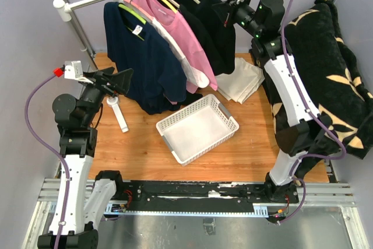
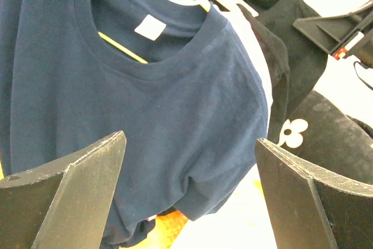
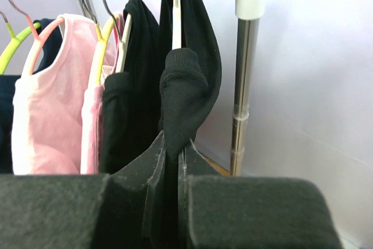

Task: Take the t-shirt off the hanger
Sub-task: Pick up the hanger from the clothesline.

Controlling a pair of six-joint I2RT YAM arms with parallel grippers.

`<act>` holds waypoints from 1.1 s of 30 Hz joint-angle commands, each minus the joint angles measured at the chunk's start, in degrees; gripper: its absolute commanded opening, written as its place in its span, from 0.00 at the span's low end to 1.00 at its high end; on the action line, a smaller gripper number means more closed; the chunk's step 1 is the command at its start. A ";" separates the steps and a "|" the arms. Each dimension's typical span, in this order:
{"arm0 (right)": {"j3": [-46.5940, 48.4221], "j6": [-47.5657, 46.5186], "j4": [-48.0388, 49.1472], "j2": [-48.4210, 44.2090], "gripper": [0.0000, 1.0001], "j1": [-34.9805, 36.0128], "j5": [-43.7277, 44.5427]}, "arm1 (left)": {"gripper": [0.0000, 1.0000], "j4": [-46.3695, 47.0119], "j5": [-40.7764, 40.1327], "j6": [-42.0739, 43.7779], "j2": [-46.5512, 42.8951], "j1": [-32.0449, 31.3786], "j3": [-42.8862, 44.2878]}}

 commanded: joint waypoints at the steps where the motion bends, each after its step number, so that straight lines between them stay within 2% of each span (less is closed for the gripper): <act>1: -6.46 -2.73 5.56 -9.19 0.01 0.51 2.70 | 0.97 0.86 2.03 -0.74 0.78 -0.49 2.87; 13: -26.45 -9.16 3.39 -27.49 0.01 0.56 10.37 | 0.98 8.03 6.49 -4.10 5.44 -0.57 5.11; 21: -32.30 -11.89 2.86 -36.85 0.01 0.51 15.57 | 1.00 11.80 8.92 -5.07 9.02 -2.10 7.50; 26: -31.79 -12.98 0.66 -40.70 0.01 0.51 18.66 | 1.00 9.81 5.13 -2.61 12.36 -7.01 11.72; 29: -32.65 -13.44 0.00 -43.03 0.01 0.56 21.44 | 1.00 3.45 0.20 2.18 16.12 -13.09 17.02; 33: -33.21 -13.89 -0.12 -46.25 0.01 0.51 24.68 | 1.00 2.25 -4.65 5.01 19.72 -19.98 20.94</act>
